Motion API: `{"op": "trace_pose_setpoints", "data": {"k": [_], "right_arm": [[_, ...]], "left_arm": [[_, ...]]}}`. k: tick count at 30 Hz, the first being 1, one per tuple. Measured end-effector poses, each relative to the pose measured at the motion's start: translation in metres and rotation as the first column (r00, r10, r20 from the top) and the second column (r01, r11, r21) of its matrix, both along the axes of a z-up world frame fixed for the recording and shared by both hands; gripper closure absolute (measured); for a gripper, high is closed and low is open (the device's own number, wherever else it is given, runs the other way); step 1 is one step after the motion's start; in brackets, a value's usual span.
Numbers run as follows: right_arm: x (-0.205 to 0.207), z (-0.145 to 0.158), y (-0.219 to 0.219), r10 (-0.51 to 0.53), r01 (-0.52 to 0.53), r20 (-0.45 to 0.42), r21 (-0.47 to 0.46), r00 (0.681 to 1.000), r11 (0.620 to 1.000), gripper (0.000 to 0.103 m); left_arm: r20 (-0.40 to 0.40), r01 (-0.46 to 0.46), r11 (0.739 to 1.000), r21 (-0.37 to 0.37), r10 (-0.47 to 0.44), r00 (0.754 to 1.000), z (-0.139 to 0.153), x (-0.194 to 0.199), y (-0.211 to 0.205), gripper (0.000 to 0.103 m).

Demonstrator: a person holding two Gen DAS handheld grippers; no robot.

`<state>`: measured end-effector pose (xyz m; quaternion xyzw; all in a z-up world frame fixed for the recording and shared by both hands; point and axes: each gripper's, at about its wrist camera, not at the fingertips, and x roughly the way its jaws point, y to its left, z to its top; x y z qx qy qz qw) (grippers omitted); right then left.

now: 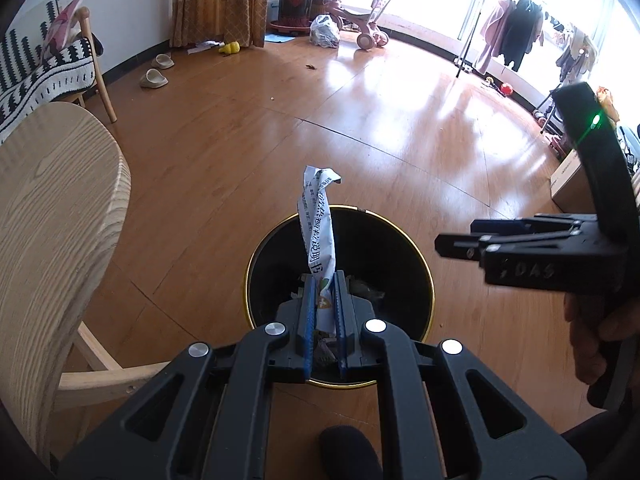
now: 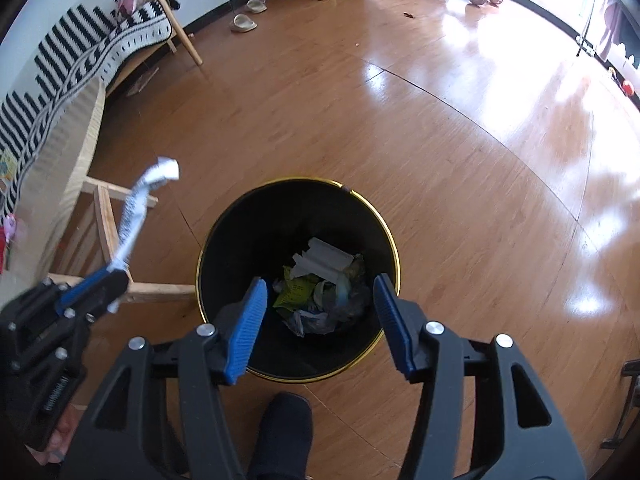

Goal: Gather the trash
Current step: 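Carry paper strip and wrapper over the black bin and open both tools, then move both open tools back over the table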

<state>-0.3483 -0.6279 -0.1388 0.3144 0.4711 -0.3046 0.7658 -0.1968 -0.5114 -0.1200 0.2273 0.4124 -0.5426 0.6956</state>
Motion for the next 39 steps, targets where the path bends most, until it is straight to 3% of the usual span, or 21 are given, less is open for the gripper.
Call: {"op": "trace_pose_setpoints", "data": {"k": [9, 10, 12, 13, 14, 23, 29, 32, 35, 36, 38, 39], "right_arm": [[-0.013, 0.020, -0.010, -0.082, 0.082, 0.076, -0.002, 0.994, 0.997, 0.040], [-0.015, 0.024, -0.011, -0.093, 0.093, 0.088, -0.003, 0.992, 0.996, 0.039], [-0.017, 0.029, -0.012, -0.110, 0.112, 0.104, -0.008, 0.988, 0.994, 0.037], [-0.017, 0.032, -0.013, -0.116, 0.117, 0.112, -0.007, 0.987, 0.993, 0.037], [-0.017, 0.035, -0.013, -0.119, 0.121, 0.121, -0.006, 0.985, 0.993, 0.037], [0.016, 0.065, 0.008, -0.081, 0.090, 0.161, -0.046, 0.984, 0.995, 0.031], [0.074, 0.090, 0.045, 0.017, 0.002, 0.171, -0.111, 0.985, 0.994, 0.026], [0.108, 0.099, 0.067, 0.075, -0.053, 0.173, -0.131, 0.982, 0.990, 0.026], [0.150, 0.103, 0.095, 0.147, -0.123, 0.176, -0.142, 0.973, 0.982, 0.025], [0.167, 0.103, 0.105, 0.170, -0.146, 0.177, -0.141, 0.969, 0.979, 0.025], [0.195, 0.101, 0.122, 0.207, -0.186, 0.173, -0.131, 0.963, 0.974, 0.024], [0.213, 0.099, 0.133, 0.233, -0.214, 0.168, -0.123, 0.958, 0.969, 0.024]], "left_arm": [[-0.070, 0.045, 0.999, 0.013, -0.044, 0.997, -0.010, 0.005, -0.014, 0.094], [-0.074, 0.047, 0.999, 0.014, -0.046, 0.996, -0.011, 0.006, -0.017, 0.090], [-0.089, 0.040, 0.999, 0.017, -0.039, 0.995, -0.012, 0.010, -0.020, 0.061], [-0.093, 0.031, 0.999, 0.013, -0.029, 0.995, -0.011, 0.011, -0.020, 0.033], [-0.090, 0.018, 1.000, 0.001, -0.018, 0.996, -0.010, 0.013, -0.018, 0.028], [-0.016, -0.007, 0.999, -0.044, 0.006, 1.000, 0.033, 0.027, 0.015, 0.017], [0.016, -0.193, 0.977, -0.092, 0.195, 0.981, 0.080, 0.093, 0.084, 0.013], [0.029, -0.347, 0.929, -0.125, 0.353, 0.935, 0.101, 0.146, 0.138, 0.011], [0.061, -0.514, 0.849, -0.121, 0.523, 0.850, 0.113, 0.205, 0.201, 0.011], [0.090, -0.586, 0.802, -0.114, 0.596, 0.798, 0.115, 0.231, 0.230, 0.011], [0.135, -0.676, 0.729, -0.107, 0.684, 0.717, 0.115, 0.263, 0.266, 0.011], [0.167, -0.734, 0.672, -0.102, 0.739, 0.653, 0.115, 0.284, 0.289, 0.011]]}}
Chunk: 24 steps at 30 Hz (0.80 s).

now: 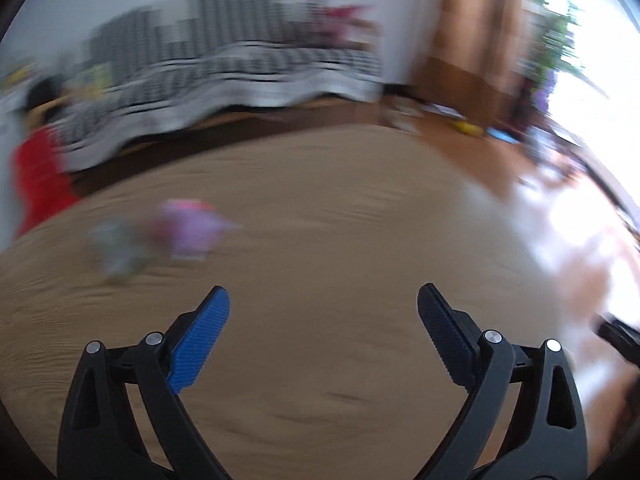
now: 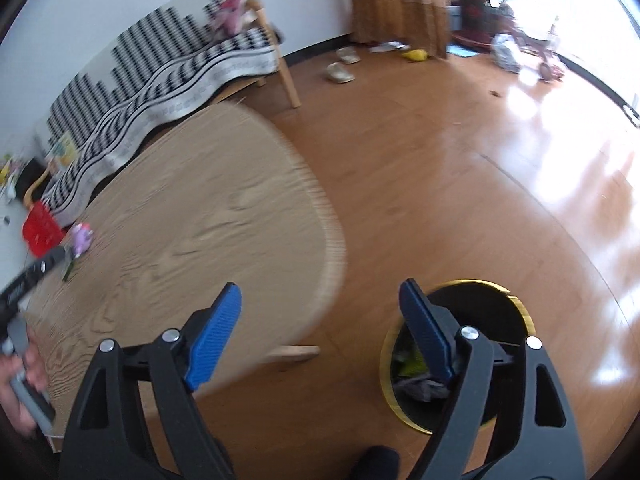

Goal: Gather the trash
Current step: 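Move both open tools back over the table, then grasp white-green cigarette box with left tool while right tool grasps pink-purple toy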

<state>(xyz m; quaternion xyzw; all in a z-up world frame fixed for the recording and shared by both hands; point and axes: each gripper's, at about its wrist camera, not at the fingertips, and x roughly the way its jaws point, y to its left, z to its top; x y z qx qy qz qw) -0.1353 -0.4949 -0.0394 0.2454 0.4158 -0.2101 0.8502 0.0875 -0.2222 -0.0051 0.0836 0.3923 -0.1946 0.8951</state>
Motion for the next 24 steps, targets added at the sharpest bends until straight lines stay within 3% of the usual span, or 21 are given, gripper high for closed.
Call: {"op": "trace_pose_setpoints", "data": {"k": [2, 5, 8, 11, 13, 20, 21, 22, 23, 24], "right_arm": [[0.027, 0.001, 0.018, 0.040, -0.040, -0.003, 0.000, 0.999, 0.999, 0.024], [0.067, 0.003, 0.050, 0.100, -0.100, 0.005, 0.004, 0.995, 0.995, 0.024], [0.100, 0.001, 0.079, 0.162, -0.162, 0.000, 0.004, 0.987, 0.987, 0.024], [0.129, -0.002, 0.105, 0.220, -0.220, -0.011, -0.008, 0.976, 0.976, 0.024], [0.141, -0.006, 0.117, 0.240, -0.240, -0.014, -0.008, 0.971, 0.971, 0.024], [0.186, -0.012, 0.145, 0.300, -0.300, -0.014, -0.010, 0.954, 0.954, 0.024], [0.191, -0.012, 0.147, 0.309, -0.309, -0.016, -0.012, 0.951, 0.951, 0.024], [0.198, -0.013, 0.152, 0.321, -0.321, -0.015, -0.018, 0.947, 0.947, 0.024], [0.203, -0.014, 0.155, 0.326, -0.326, -0.016, -0.023, 0.945, 0.945, 0.024], [0.213, -0.014, 0.160, 0.337, -0.337, -0.019, -0.031, 0.941, 0.941, 0.024]], "left_arm": [[0.001, -0.129, 0.991, 0.022, 0.129, 0.992, -0.005, 0.037, 0.040, 0.010], [-0.057, -0.331, 0.943, 0.019, 0.332, 0.942, -0.020, 0.095, 0.101, 0.010], [-0.074, -0.431, 0.902, 0.035, 0.432, 0.899, -0.032, 0.127, 0.128, 0.010], [-0.121, -0.448, 0.893, 0.039, 0.449, 0.885, -0.047, 0.153, 0.138, 0.010], [-0.127, -0.439, 0.898, 0.022, 0.438, 0.890, -0.053, 0.165, 0.134, 0.010], [-0.177, -0.390, 0.917, 0.082, 0.398, 0.900, -0.083, 0.186, 0.118, 0.011], [-0.159, -0.390, 0.917, 0.086, 0.399, 0.903, -0.084, 0.187, 0.120, 0.014], [-0.148, -0.388, 0.918, 0.082, 0.396, 0.906, -0.083, 0.185, 0.122, 0.021], [-0.138, -0.388, 0.918, 0.079, 0.395, 0.908, -0.081, 0.185, 0.124, 0.039], [-0.133, -0.382, 0.921, 0.075, 0.389, 0.912, -0.078, 0.184, 0.128, 0.042]]}}
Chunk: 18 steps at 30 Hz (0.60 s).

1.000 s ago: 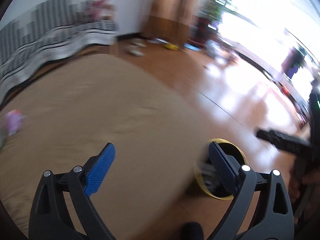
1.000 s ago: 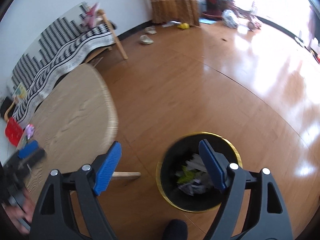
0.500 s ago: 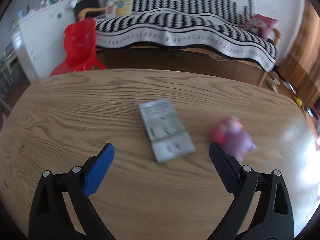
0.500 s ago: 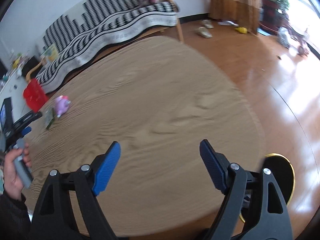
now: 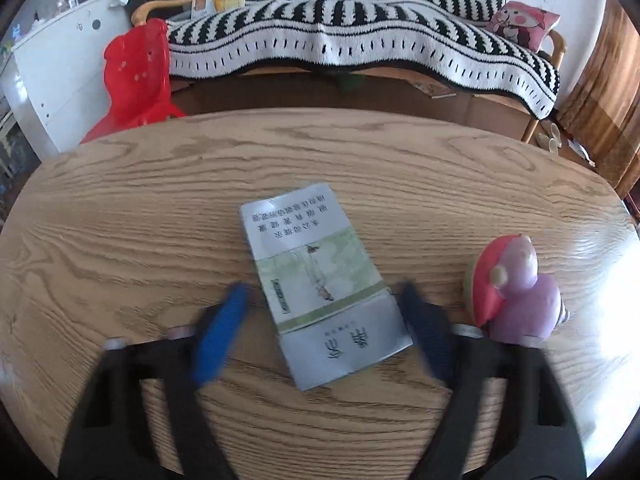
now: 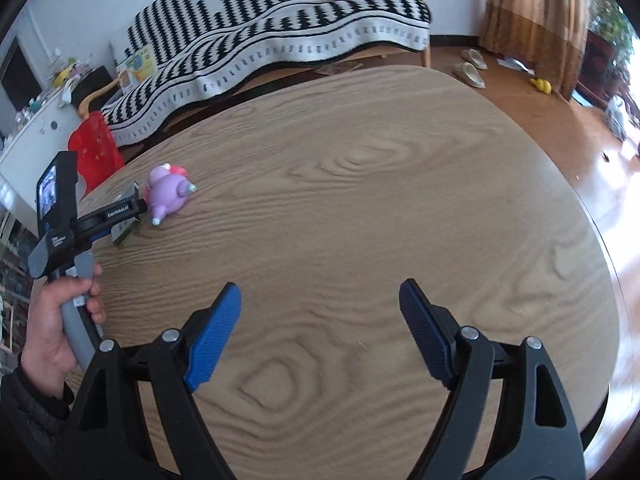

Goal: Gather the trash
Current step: 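Grasp white-green cigarette box with left tool while right tool grasps pink-purple toy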

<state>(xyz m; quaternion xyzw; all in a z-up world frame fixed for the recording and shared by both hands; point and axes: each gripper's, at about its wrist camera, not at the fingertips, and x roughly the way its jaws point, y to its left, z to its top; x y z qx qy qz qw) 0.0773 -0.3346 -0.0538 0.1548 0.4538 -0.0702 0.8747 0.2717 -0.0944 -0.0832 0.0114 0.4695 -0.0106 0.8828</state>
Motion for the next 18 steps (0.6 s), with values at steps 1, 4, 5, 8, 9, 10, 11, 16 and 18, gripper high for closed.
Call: {"op": "trace_pose_setpoints", "data": {"k": [1, 4, 5, 8, 9, 10, 11, 16, 18], "right_arm": [[0.007, -0.001, 0.005, 0.011, -0.011, 0.002, -0.010, 1.000, 1.000, 0.024], [0.032, -0.003, 0.022, 0.049, -0.049, 0.010, -0.035, 0.999, 0.998, 0.024], [0.046, -0.004, 0.032, 0.075, -0.075, 0.012, -0.040, 0.997, 0.996, 0.024], [0.080, -0.007, 0.059, 0.144, -0.143, 0.009, -0.067, 0.989, 0.987, 0.024], [0.097, -0.010, 0.073, 0.183, -0.183, 0.000, -0.080, 0.983, 0.980, 0.022], [0.108, -0.012, 0.081, 0.202, -0.201, -0.005, -0.090, 0.979, 0.975, 0.022], [0.123, -0.013, 0.094, 0.232, -0.231, -0.005, -0.108, 0.973, 0.967, 0.022], [0.172, -0.028, 0.134, 0.334, -0.340, -0.064, -0.158, 0.940, 0.927, 0.022], [0.186, -0.037, 0.145, 0.344, -0.358, -0.106, -0.184, 0.933, 0.915, 0.022]], "left_arm": [[-0.009, 0.005, 1.000, -0.018, -0.005, 1.000, 0.000, -0.001, 0.004, 0.042], [-0.016, 0.011, 1.000, -0.029, -0.011, 1.000, 0.002, -0.006, 0.015, 0.043], [-0.014, 0.005, 1.000, -0.030, -0.005, 1.000, 0.003, -0.009, 0.020, 0.043], [-0.009, -0.008, 0.999, -0.043, 0.008, 1.000, 0.011, -0.017, 0.038, 0.043], [-0.006, -0.006, 0.999, -0.047, 0.006, 1.000, 0.015, -0.023, 0.044, 0.043], [-0.004, -0.004, 0.999, -0.042, 0.004, 1.000, 0.018, -0.027, 0.047, 0.043], [0.000, -0.001, 0.999, -0.036, 0.001, 1.000, 0.020, -0.031, 0.051, 0.043], [0.024, 0.008, 1.000, -0.010, -0.007, 1.000, 0.032, -0.050, 0.068, 0.043], [0.032, 0.018, 1.000, -0.013, -0.017, 0.999, 0.035, -0.052, 0.069, 0.043]]}}
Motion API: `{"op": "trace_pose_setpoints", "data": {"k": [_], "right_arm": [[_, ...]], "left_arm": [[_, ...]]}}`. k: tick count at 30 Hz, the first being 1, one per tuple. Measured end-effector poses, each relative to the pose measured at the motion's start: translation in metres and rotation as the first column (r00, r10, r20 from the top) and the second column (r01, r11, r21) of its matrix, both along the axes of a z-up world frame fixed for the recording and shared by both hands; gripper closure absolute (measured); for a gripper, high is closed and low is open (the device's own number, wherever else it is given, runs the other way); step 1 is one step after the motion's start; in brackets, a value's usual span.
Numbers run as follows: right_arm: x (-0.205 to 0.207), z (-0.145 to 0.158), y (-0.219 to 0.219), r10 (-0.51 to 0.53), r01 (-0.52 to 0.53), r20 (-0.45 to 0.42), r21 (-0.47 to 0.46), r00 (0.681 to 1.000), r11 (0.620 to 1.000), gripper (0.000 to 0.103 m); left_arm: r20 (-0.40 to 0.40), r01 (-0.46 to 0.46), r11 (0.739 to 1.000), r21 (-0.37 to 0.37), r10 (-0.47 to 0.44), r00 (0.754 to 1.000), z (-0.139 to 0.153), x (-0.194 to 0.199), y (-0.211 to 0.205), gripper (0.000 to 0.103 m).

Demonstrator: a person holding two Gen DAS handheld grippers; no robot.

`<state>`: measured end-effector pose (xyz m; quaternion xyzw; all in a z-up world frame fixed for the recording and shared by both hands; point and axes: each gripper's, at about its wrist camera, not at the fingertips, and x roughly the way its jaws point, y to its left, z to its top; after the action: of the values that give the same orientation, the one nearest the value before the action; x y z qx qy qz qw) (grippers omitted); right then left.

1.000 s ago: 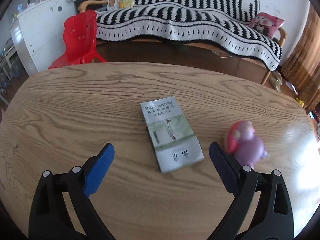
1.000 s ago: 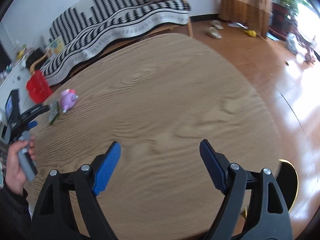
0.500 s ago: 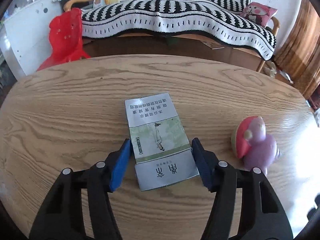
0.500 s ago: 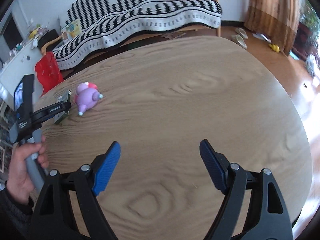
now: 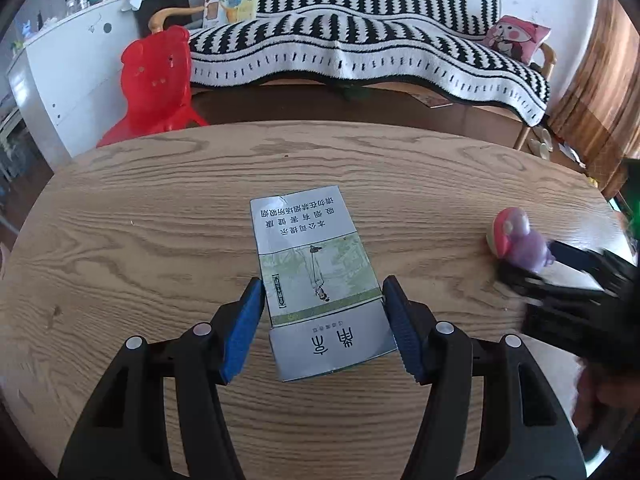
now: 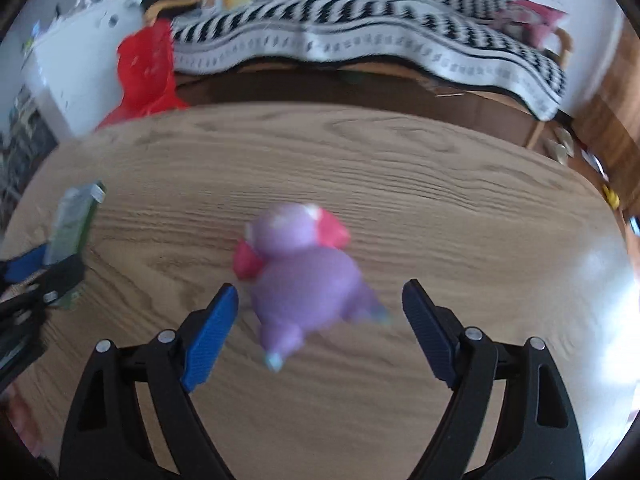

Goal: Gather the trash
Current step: 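Grasp white-green cigarette box with left tool while right tool grasps pink-purple toy, then carry cigarette box and toy over the black bin and open both tools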

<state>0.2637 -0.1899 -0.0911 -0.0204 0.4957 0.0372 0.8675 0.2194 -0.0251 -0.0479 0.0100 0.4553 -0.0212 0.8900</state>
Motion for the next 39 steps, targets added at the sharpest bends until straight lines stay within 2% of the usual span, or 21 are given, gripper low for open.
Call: {"op": "trace_pose_setpoints", "data": {"k": [2, 4, 6, 8, 11, 15, 20, 23, 26, 28, 29, 30, 32, 34, 35, 36, 39], "right_arm": [[0.006, -0.003, 0.002, 0.006, -0.006, 0.003, 0.002, 1.000, 1.000, 0.022], [0.004, 0.001, -0.003, -0.016, 0.016, 0.001, 0.025, 1.000, 1.000, 0.043], [-0.005, 0.005, -0.009, -0.029, 0.029, -0.003, 0.051, 1.000, 0.998, 0.051], [-0.027, 0.012, -0.021, -0.047, 0.046, 0.018, 0.045, 0.999, 0.998, 0.052], [-0.071, 0.019, -0.047, -0.119, 0.117, 0.031, 0.049, 0.992, 0.992, 0.053], [-0.155, 0.028, -0.092, -0.214, 0.214, 0.053, -0.002, 0.975, 0.977, 0.053], [-0.268, 0.031, -0.170, -0.393, 0.396, 0.058, -0.052, 0.918, 0.917, 0.053], [-0.334, 0.036, -0.218, -0.496, 0.498, 0.057, -0.037, 0.866, 0.866, 0.052], [-0.400, 0.040, -0.265, -0.600, 0.601, 0.070, -0.005, 0.797, 0.799, 0.052], [-0.446, 0.041, -0.297, -0.668, 0.668, 0.072, 0.022, 0.741, 0.744, 0.052], [-0.468, 0.042, -0.311, -0.700, 0.699, 0.075, 0.037, 0.710, 0.714, 0.052], [-0.486, 0.040, -0.321, -0.724, 0.723, 0.075, 0.048, 0.685, 0.689, 0.052], [-0.522, 0.035, -0.345, -0.773, 0.769, 0.062, 0.079, 0.632, 0.635, 0.052], [-0.552, 0.030, -0.361, -0.803, 0.798, 0.053, 0.093, 0.593, 0.596, 0.052], [-0.566, 0.026, -0.369, -0.818, 0.813, 0.049, 0.094, 0.573, 0.575, 0.052], [-0.577, 0.023, -0.376, -0.831, 0.826, 0.043, 0.092, 0.555, 0.557, 0.052], [-0.603, 0.015, -0.390, -0.852, 0.847, 0.022, 0.098, 0.523, 0.522, 0.052]], "left_arm": [[0.009, 0.007, 1.000, 0.003, -0.007, 1.000, 0.002, -0.002, 0.000, 0.043], [0.014, 0.017, 1.000, 0.003, -0.017, 1.000, 0.005, -0.004, -0.002, 0.043], [0.014, 0.032, 0.999, -0.001, -0.032, 0.999, 0.006, -0.005, -0.005, 0.043], [0.016, 0.048, 0.999, -0.005, -0.048, 0.999, 0.008, -0.009, -0.010, 0.043], [0.024, 0.095, 0.995, -0.018, -0.095, 0.995, 0.015, -0.023, -0.027, 0.043], [0.045, 0.179, 0.983, -0.033, -0.177, 0.983, 0.026, -0.051, -0.060, 0.043], [0.070, 0.333, 0.941, -0.058, -0.329, 0.942, 0.039, -0.104, -0.122, 0.043], [0.099, 0.428, 0.901, -0.069, -0.421, 0.902, 0.047, -0.142, -0.167, 0.043], [0.114, 0.532, 0.843, -0.078, -0.522, 0.845, 0.048, -0.182, -0.217, 0.043], [0.118, 0.609, 0.789, -0.081, -0.599, 0.792, 0.045, -0.217, -0.256, 0.043], [0.114, 0.628, 0.773, -0.085, -0.619, 0.777, 0.043, -0.226, -0.266, 0.043], [0.110, 0.669, 0.738, -0.085, -0.660, 0.743, 0.039, -0.246, -0.287, 0.043], [0.110, 0.723, 0.687, -0.073, -0.715, 0.690, 0.034, -0.276, -0.315, 0.043], [0.106, 0.771, 0.631, -0.082, -0.764, 0.637, 0.029, -0.304, -0.342, 0.043], [0.102, 0.786, 0.612, -0.085, -0.780, 0.618, 0.027, -0.313, -0.350, 0.043], [0.095, 0.810, 0.578, -0.095, -0.805, 0.586, 0.023, -0.327, -0.362, 0.043], [0.089, 0.850, 0.519, -0.095, -0.846, 0.526, 0.014, -0.359, -0.388, 0.043]]}}
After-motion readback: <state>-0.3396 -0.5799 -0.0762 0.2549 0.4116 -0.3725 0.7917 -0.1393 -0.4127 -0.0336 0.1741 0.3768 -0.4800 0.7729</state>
